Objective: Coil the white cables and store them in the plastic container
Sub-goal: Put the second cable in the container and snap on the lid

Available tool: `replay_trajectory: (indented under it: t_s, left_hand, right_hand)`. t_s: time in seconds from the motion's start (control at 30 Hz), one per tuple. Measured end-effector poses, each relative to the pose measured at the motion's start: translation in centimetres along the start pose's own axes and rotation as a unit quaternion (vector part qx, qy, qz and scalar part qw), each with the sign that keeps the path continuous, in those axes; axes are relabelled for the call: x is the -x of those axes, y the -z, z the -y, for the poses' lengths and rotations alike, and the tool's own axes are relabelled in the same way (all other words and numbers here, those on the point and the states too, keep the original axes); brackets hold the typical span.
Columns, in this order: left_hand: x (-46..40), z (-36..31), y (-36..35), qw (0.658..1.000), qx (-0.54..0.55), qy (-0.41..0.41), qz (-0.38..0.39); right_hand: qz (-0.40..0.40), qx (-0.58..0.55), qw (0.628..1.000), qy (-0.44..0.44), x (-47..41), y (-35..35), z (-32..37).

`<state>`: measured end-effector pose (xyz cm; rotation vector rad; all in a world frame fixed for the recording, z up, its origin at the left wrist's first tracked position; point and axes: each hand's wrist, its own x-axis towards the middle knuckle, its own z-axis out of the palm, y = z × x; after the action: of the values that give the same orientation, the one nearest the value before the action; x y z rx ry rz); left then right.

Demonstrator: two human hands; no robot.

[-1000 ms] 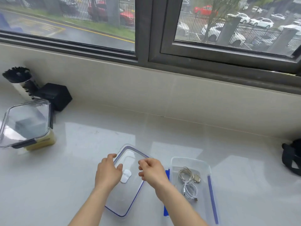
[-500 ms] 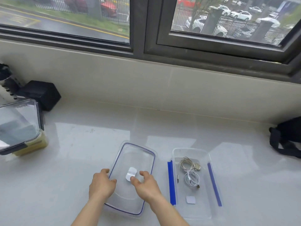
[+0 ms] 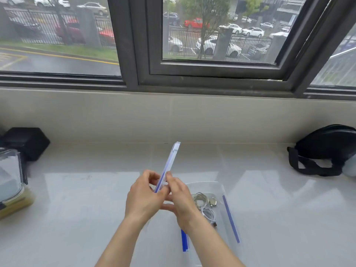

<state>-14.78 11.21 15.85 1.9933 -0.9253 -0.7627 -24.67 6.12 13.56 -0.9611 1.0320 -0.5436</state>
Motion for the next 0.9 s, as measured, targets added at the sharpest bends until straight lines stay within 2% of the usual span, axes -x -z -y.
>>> replay_trajectory:
  t_s: [0.2,0.27,0.33,0.47,0.53,0.7,0.83,0.9]
  left_hand:
    - [1.2,-3.2,-3.9,0.992,0.020,-0.080,0.092]
    - [1.6,-3.6,-5.3,0.991,0.014,-0.091,0.101]
    - [1.6,-3.5,-6.7,0.993,0.014,-0.085,0.078]
    - [1.4,-2.0,-8.9,0.998,-0.010,-0.050,-0.040]
    - [1.1,-0.7,-9.7,0.997,-0.030,-0.012,-0.069]
    - [1.7,2.1,-11.9,0.991,-0.012,0.131,0.002]
    - [3.1,3.2,-13.7,0.988,0.004,0.152,0.018]
    - [3.7,3.6,-14.3,0.988,-0.002,0.152,0.010]
  right_hand:
    - [-0.067,-0.040,0.997,0.019,1.1,6.7,3.0]
    - [-0.084,-0.025,0.996,0.021,1.2,8.8,3.2]
    - [-0.093,-0.012,0.995,0.020,1.5,10.6,3.2]
    - [-0.101,0.000,0.995,0.015,2.1,13.9,2.8]
    - [-0.108,0.017,0.994,0.013,2.4,15.5,2.5]
    - [-0.143,0.041,0.989,0.009,2.4,18.7,0.4]
    - [-0.163,0.057,0.985,0.007,2.3,20.2,-1.7]
    - [-0.192,0.119,0.974,0.021,2.0,20.8,-3.0]
